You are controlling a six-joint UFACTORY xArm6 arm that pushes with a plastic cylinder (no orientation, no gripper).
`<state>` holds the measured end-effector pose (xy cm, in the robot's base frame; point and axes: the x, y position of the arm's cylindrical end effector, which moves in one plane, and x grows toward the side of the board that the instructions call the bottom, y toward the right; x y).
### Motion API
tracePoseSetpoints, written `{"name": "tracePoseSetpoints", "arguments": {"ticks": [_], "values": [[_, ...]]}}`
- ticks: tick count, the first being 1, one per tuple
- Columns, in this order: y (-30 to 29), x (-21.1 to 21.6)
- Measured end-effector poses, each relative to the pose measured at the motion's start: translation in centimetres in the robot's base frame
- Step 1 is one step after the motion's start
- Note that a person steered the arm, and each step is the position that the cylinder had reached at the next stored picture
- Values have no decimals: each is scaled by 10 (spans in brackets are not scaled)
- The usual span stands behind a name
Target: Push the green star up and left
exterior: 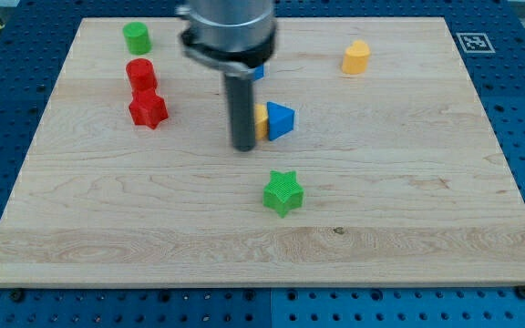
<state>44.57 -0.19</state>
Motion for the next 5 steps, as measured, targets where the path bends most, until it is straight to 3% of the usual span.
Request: {"name": "tracePoseSetpoints", "arguments": {"ticks": [1, 2, 3, 4, 5], "values": [[60, -8], [129, 28], [120, 90], [91, 116], [75, 116]]}}
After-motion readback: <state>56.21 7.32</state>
